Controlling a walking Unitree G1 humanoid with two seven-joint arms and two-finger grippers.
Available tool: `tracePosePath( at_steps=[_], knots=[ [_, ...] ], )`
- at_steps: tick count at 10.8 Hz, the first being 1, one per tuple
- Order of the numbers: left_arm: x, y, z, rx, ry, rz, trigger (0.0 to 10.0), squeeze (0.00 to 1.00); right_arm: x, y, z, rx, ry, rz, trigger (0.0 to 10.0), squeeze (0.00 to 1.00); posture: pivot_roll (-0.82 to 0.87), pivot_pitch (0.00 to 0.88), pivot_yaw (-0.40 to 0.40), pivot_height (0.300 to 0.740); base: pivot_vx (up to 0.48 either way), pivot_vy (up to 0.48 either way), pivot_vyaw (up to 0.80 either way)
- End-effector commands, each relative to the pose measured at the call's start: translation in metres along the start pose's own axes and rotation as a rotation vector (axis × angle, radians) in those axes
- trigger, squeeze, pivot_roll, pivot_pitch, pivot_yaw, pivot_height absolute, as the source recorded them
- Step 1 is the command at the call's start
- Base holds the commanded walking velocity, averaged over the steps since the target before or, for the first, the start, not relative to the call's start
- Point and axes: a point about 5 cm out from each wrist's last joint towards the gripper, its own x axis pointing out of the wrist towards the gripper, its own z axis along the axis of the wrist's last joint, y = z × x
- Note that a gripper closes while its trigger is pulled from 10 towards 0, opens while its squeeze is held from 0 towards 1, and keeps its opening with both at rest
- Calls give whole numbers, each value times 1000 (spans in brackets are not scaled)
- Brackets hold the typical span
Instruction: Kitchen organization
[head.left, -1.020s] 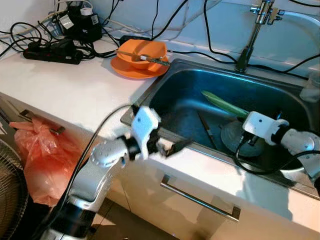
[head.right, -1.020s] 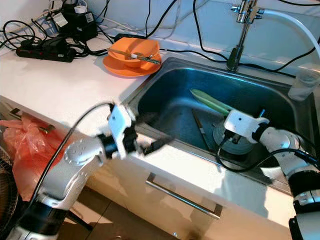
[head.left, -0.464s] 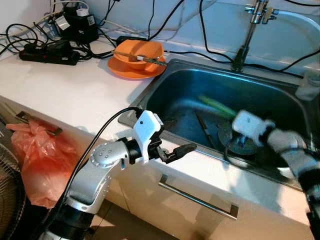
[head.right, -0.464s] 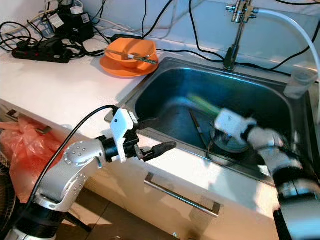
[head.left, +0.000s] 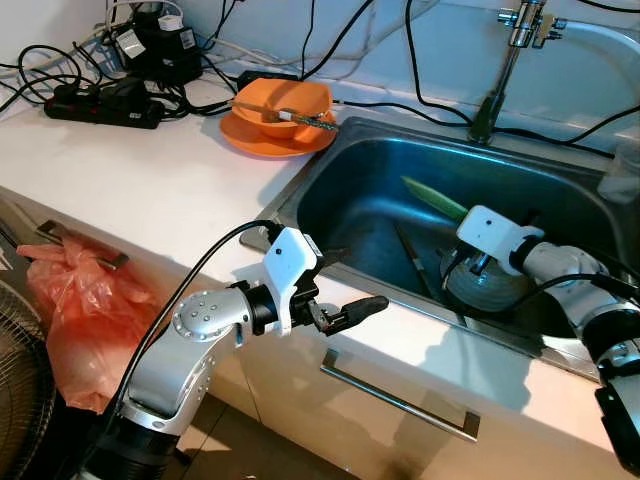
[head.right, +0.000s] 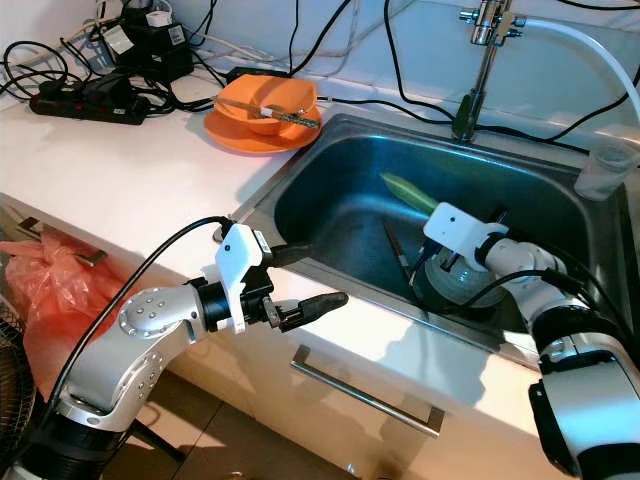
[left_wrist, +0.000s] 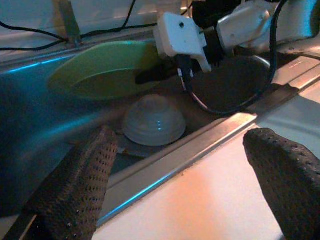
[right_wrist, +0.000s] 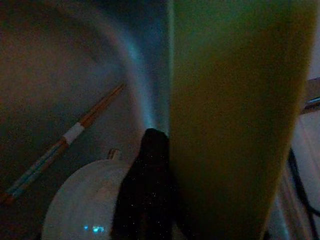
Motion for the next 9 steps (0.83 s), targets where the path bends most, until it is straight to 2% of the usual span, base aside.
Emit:
tracePosePath(
  at_steps=[1,9],
  knots=[
    [0,-3,4,5,-8,-23,10000,0,3,-10,11,-15,-35,-36,10000,1000,1,0,24,740,0,0,0],
    [0,-3,5,1,-7,-26,10000,0,5,-1,14,-21,-58,50,10000,1000,0,0,20,740,0,0,0]
  ],
)
